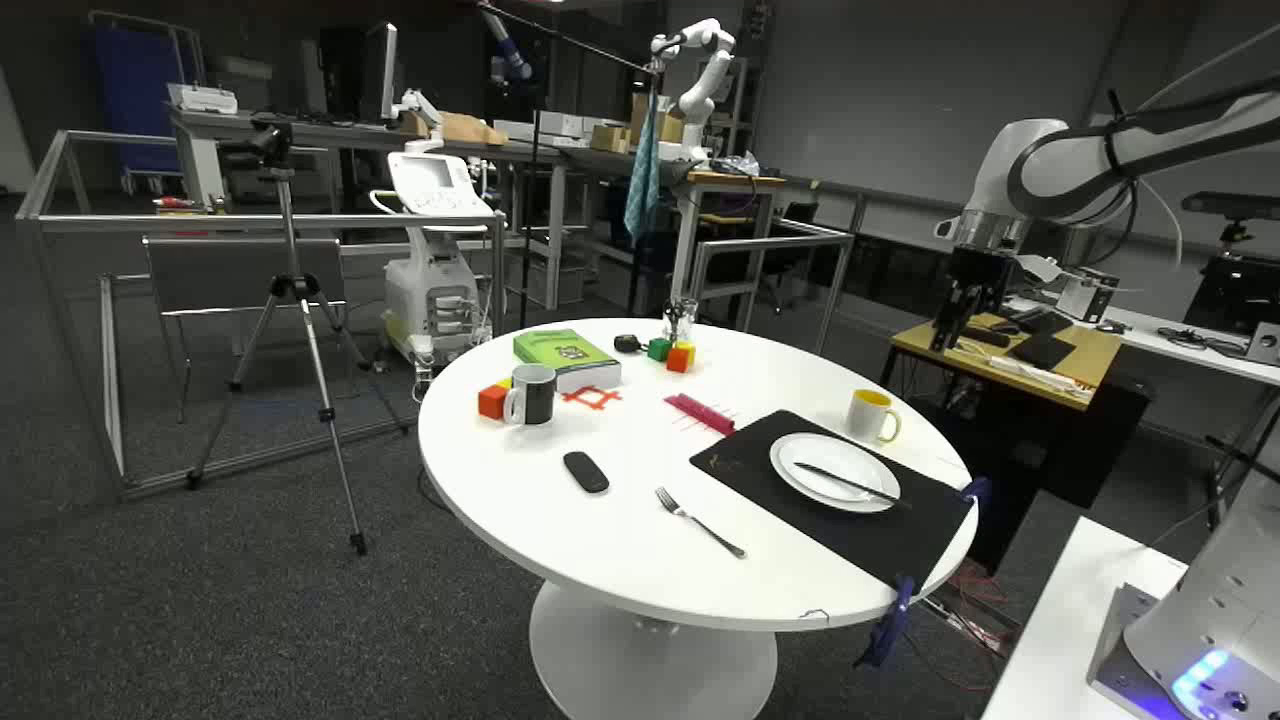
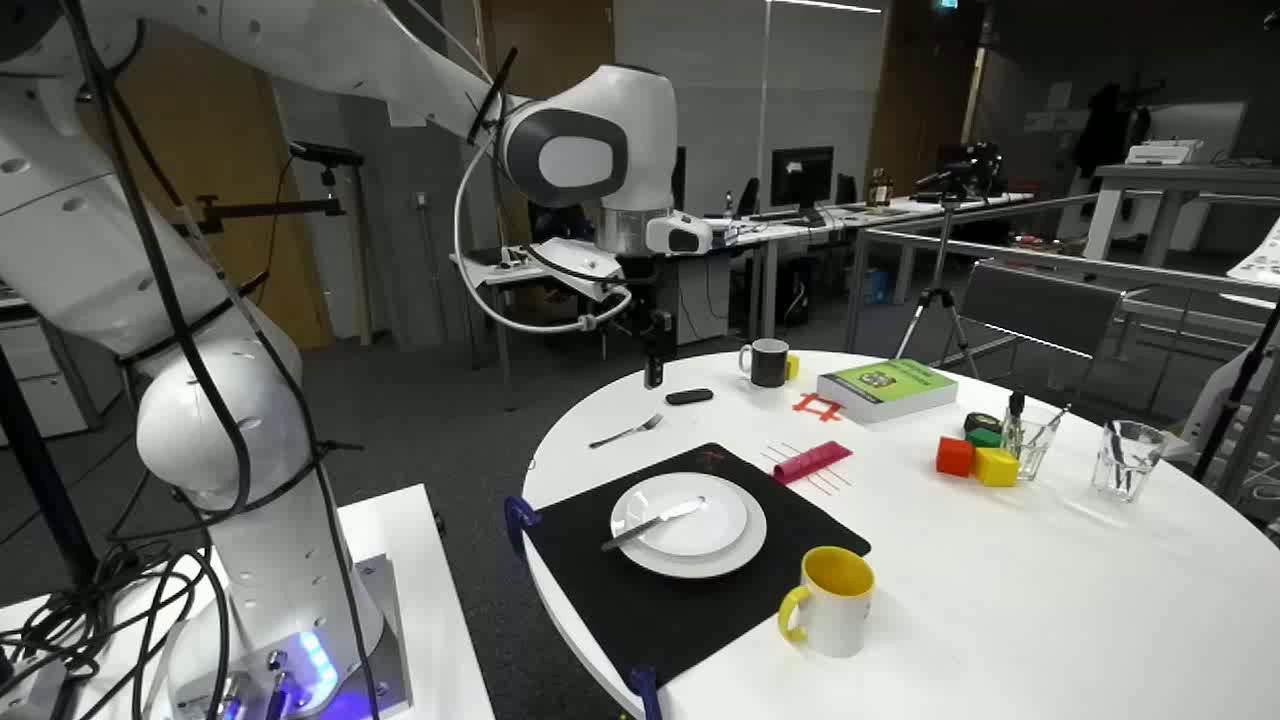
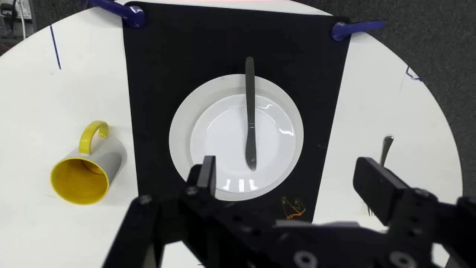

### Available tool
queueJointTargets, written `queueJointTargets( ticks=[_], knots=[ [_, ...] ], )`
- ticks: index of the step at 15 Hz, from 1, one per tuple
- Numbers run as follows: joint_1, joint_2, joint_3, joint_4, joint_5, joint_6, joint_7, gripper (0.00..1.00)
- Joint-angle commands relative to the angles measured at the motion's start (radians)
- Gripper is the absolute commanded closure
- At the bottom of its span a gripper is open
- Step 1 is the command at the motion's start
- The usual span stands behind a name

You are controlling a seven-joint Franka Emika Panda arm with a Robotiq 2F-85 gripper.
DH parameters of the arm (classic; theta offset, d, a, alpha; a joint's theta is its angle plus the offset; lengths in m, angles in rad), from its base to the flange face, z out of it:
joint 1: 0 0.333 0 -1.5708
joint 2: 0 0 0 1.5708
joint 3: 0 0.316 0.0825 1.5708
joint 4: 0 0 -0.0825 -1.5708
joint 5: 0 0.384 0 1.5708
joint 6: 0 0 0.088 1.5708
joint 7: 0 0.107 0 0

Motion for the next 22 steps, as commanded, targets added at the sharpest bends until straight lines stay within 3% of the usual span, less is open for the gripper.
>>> queueJointTargets(
  ticks=[1,9,22],
  knots=[
    [-0.013,0.001,0.013,0.001,0.006,-0.002,-0.004,0.00],
    [-0.004,0.023,0.039,-0.001,0.009,0.034,0.019,0.00],
    [-0.005,0.086,0.098,-0.101,-0.046,0.255,0.029,0.00]
  ],
)
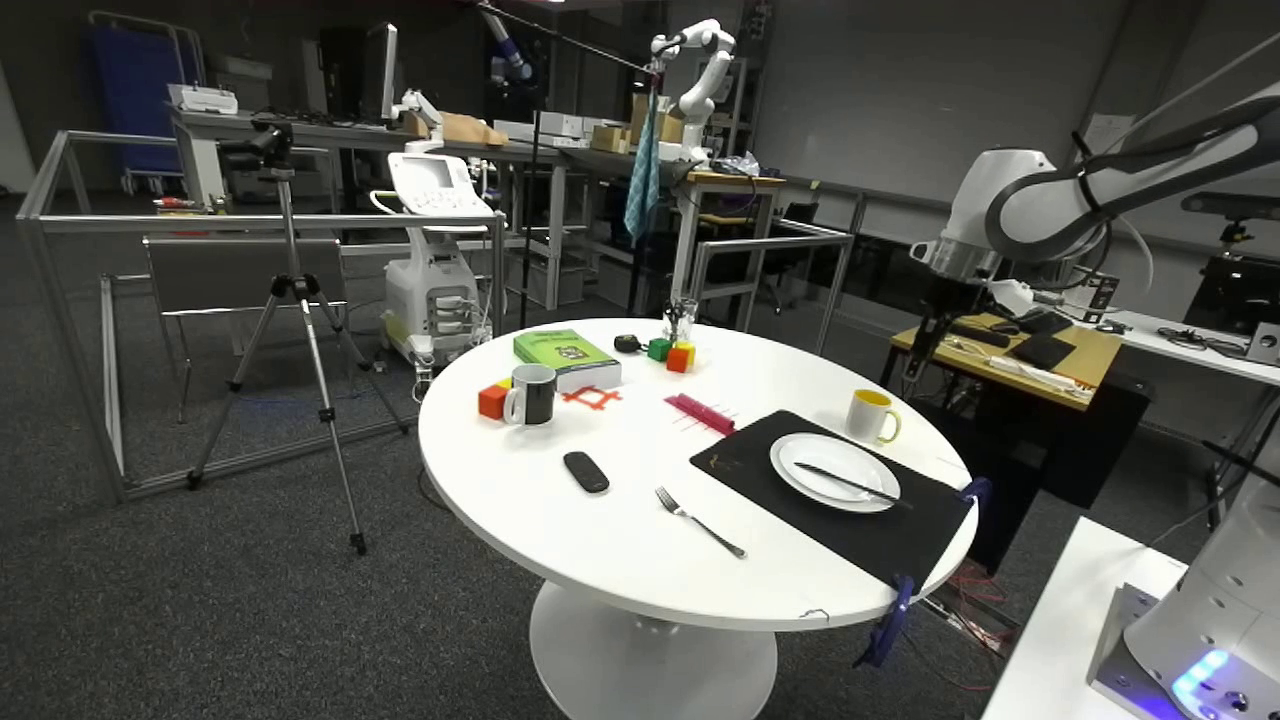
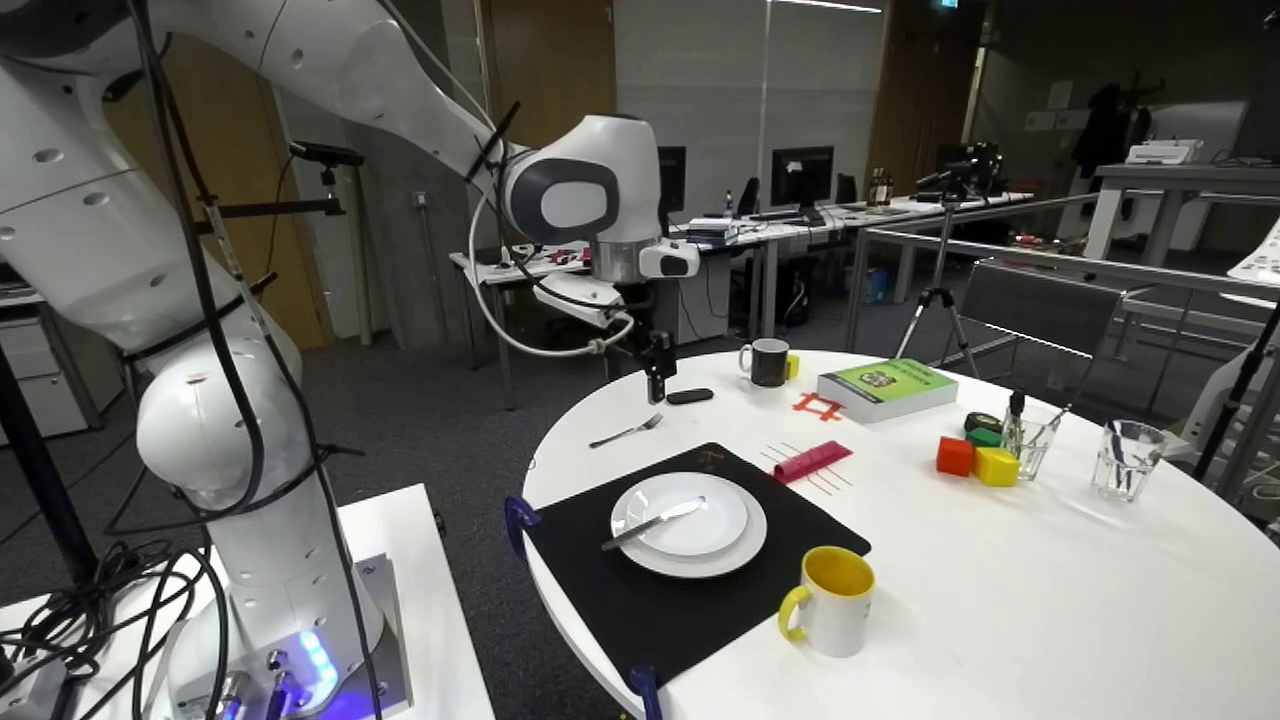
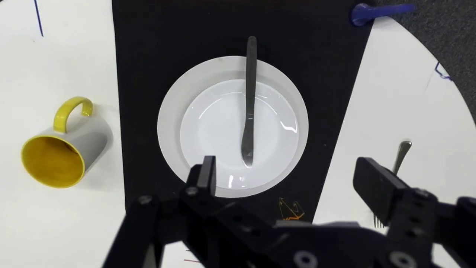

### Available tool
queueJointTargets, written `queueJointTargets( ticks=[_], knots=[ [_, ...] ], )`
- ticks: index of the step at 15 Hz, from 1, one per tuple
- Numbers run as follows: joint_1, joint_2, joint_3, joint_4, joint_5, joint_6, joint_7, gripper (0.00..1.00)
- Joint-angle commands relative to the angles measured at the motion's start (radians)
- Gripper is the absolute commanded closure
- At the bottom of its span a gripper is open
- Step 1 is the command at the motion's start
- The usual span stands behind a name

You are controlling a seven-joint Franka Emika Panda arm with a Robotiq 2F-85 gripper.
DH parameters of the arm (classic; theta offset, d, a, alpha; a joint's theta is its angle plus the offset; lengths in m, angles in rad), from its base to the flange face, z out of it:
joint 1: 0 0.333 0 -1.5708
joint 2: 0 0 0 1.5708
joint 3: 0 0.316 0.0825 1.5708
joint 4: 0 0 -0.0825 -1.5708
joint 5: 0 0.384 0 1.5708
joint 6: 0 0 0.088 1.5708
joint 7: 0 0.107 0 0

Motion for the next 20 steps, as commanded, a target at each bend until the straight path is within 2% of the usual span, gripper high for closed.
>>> queueJointTargets(
  ticks=[1,9,13,20],
  knots=[
    [-0.005,0.026,0.006,-0.039,-0.029,0.077,0.003,0.00],
    [-0.001,0.149,0.015,-0.061,-0.031,0.207,0.005,0.00],
    [0.005,0.214,0.010,-0.039,0.011,0.171,-0.035,0.00],
    [-0.004,0.215,0.017,-0.049,-0.007,0.174,-0.010,0.00]
  ],
)
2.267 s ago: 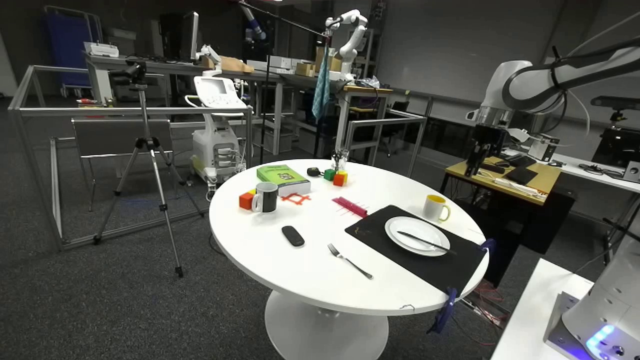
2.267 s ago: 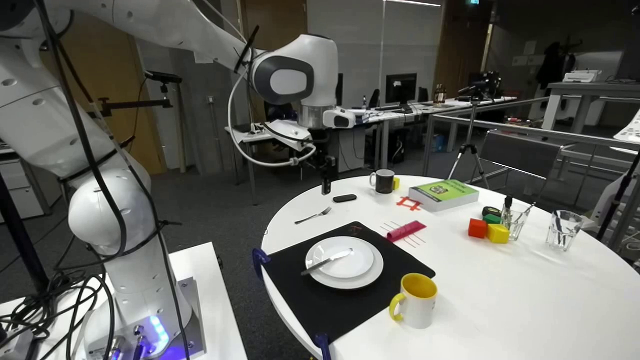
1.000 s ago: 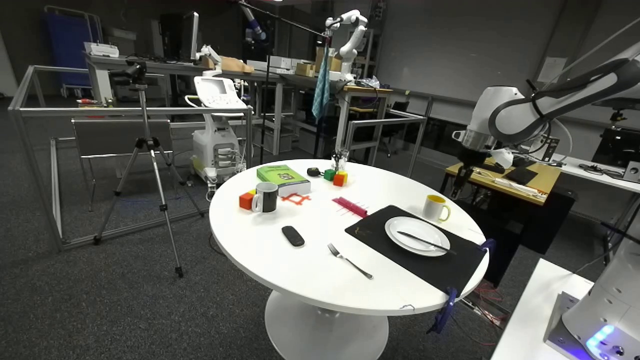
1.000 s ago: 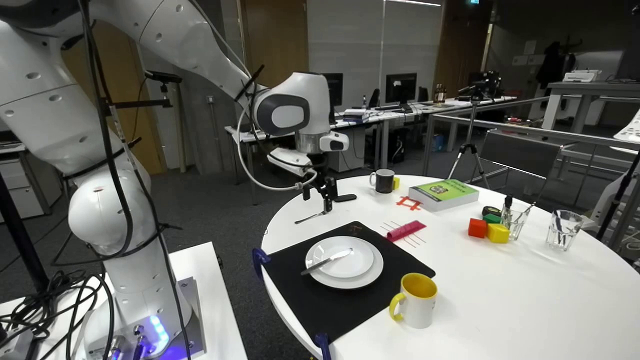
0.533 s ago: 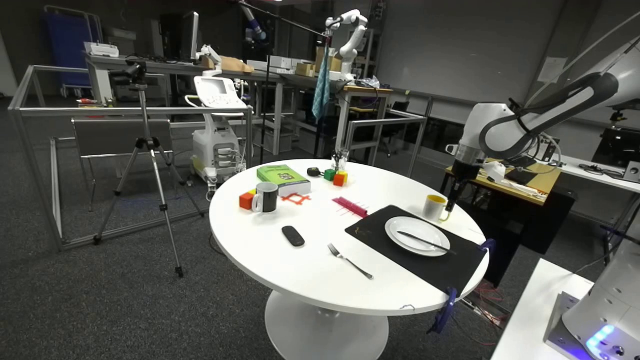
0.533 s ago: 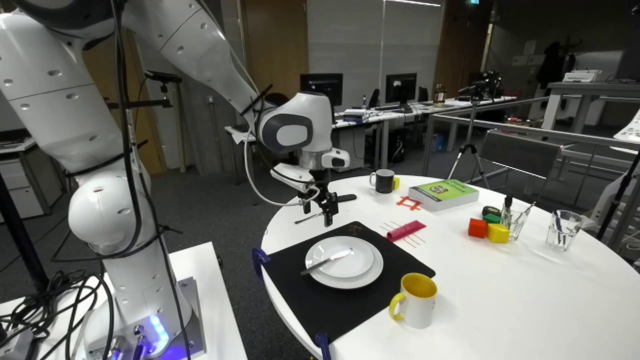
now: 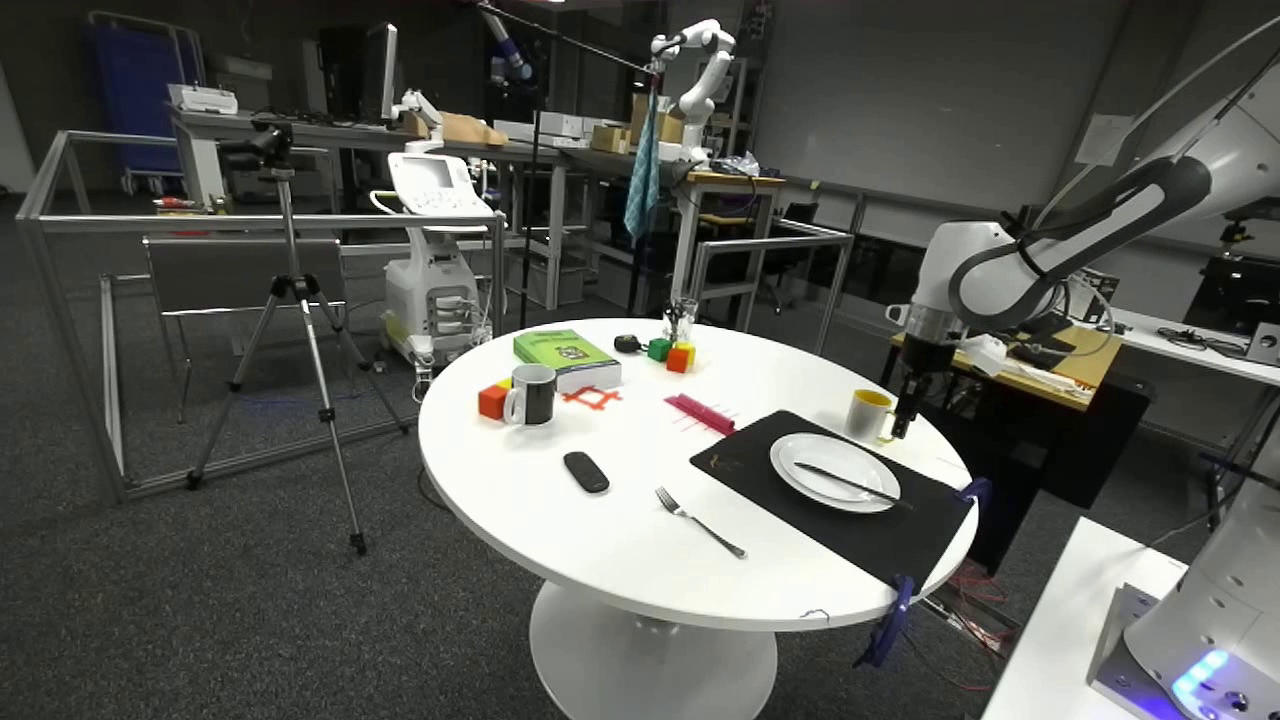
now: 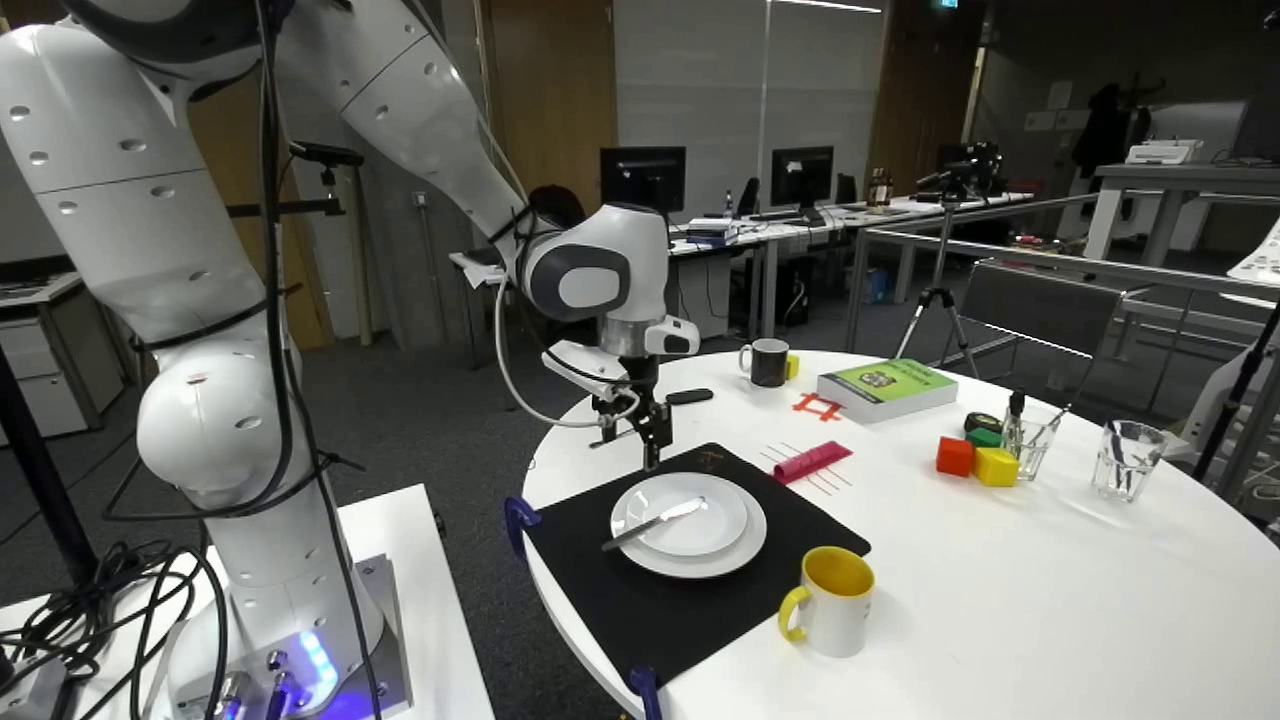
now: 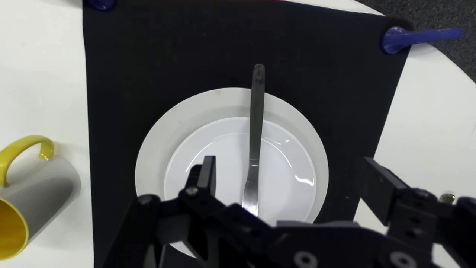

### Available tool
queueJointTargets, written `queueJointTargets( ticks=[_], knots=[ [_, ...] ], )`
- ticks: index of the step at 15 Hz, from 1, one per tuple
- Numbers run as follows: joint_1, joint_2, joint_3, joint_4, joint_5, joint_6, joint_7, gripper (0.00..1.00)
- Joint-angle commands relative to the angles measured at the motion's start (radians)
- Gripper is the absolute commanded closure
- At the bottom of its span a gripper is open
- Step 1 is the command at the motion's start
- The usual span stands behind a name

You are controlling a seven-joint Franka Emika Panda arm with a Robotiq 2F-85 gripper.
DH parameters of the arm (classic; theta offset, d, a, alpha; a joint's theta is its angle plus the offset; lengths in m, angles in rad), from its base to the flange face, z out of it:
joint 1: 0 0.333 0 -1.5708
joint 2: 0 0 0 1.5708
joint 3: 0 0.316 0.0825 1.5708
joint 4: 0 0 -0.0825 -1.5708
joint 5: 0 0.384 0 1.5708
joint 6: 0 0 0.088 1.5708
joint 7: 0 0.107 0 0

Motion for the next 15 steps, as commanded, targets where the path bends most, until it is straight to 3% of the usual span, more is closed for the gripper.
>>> queueJointTargets(
  ticks=[1,7,15],
  knots=[
    [-0.006,0.000,0.006,0.001,0.001,-0.002,0.000,0.00],
    [-0.009,0.012,0.013,-0.004,-0.023,0.062,0.052,0.00],
    [-0.008,0.119,0.021,0.031,-0.031,0.098,0.073,0.00]
  ],
)
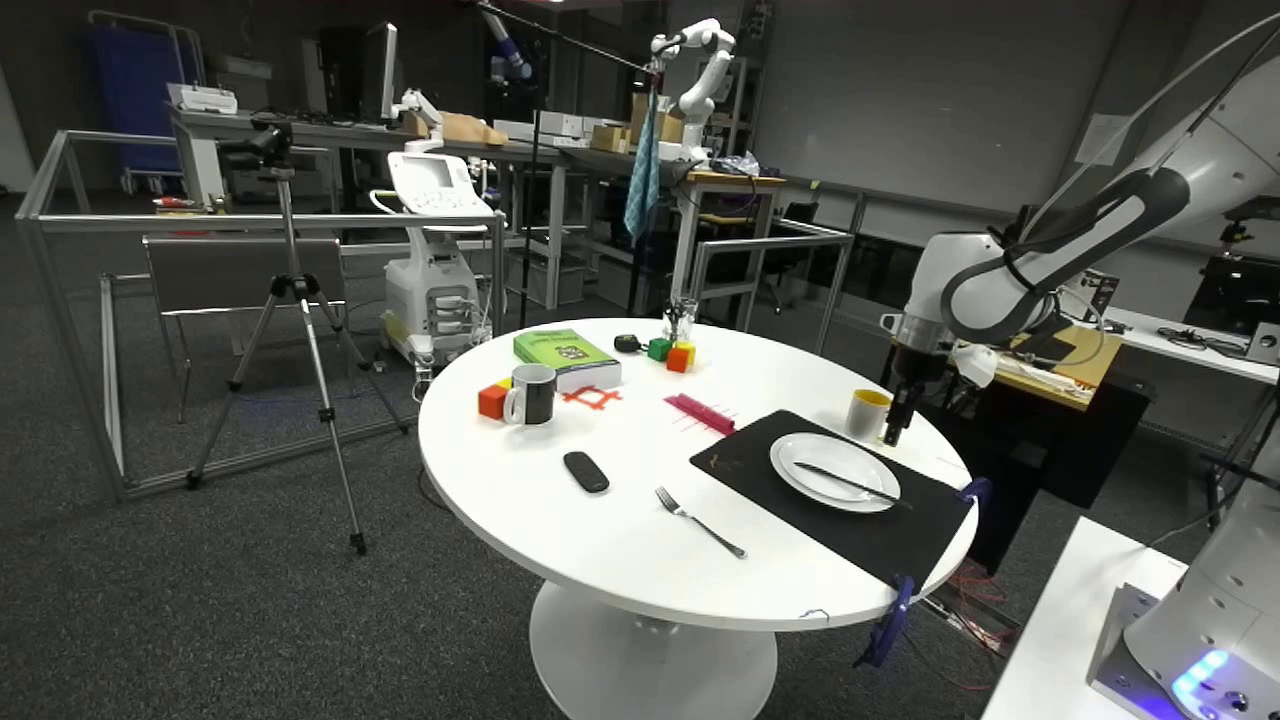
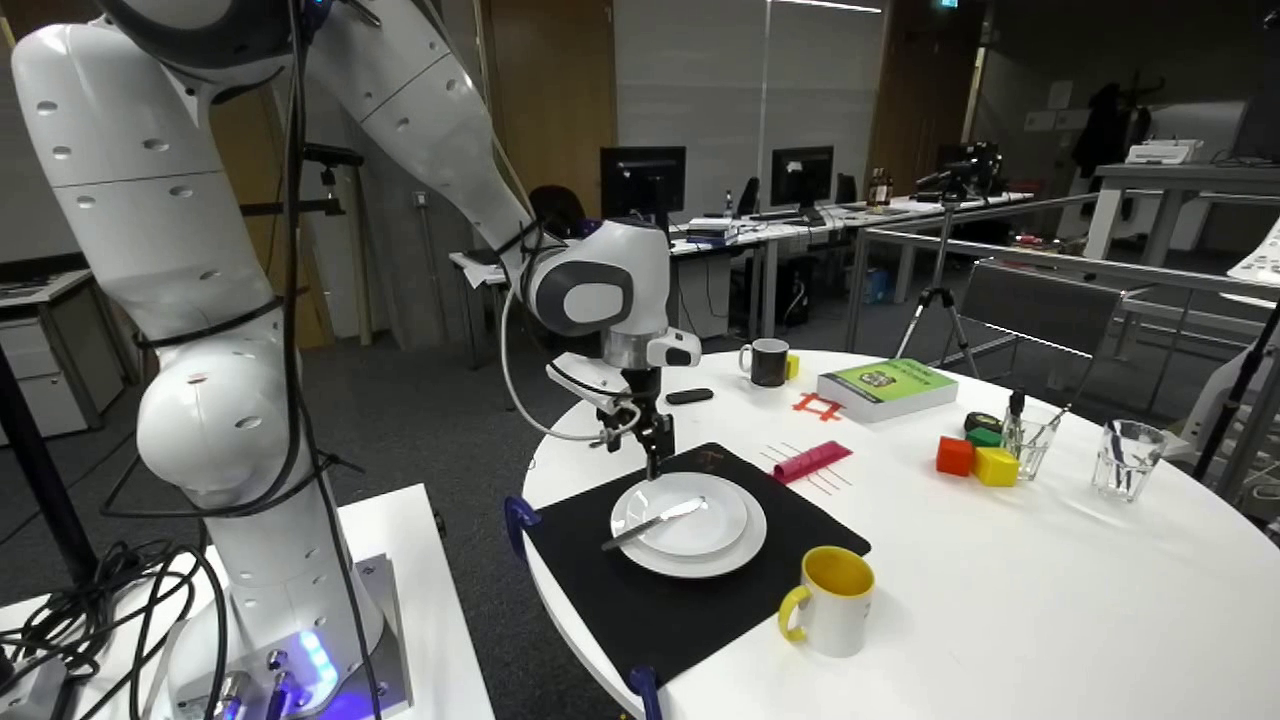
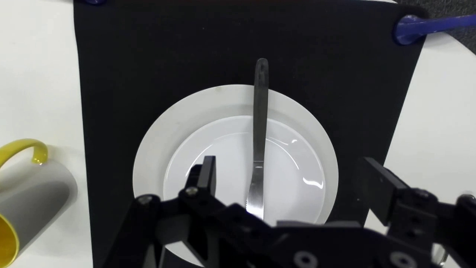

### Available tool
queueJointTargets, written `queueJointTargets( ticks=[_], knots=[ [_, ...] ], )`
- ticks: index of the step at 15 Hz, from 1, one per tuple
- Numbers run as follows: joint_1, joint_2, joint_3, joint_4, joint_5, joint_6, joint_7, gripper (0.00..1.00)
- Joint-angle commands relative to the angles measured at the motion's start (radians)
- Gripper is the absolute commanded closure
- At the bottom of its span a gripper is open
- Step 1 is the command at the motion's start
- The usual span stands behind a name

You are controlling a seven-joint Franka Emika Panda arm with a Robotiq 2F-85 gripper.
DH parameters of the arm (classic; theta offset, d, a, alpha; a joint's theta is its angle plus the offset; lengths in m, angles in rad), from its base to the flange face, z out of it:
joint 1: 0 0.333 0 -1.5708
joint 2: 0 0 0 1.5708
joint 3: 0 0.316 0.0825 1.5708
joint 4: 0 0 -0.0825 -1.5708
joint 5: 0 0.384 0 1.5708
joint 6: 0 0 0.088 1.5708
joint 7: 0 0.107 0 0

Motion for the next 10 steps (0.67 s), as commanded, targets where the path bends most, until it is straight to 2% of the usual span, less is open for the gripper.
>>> queueJointTargets(
  ticks=[1,10],
  knots=[
    [-0.008,0.074,0.016,0.033,-0.030,0.041,0.050,0.00],
    [-0.001,0.232,0.025,0.121,-0.077,0.015,0.134,0.00]
  ],
)
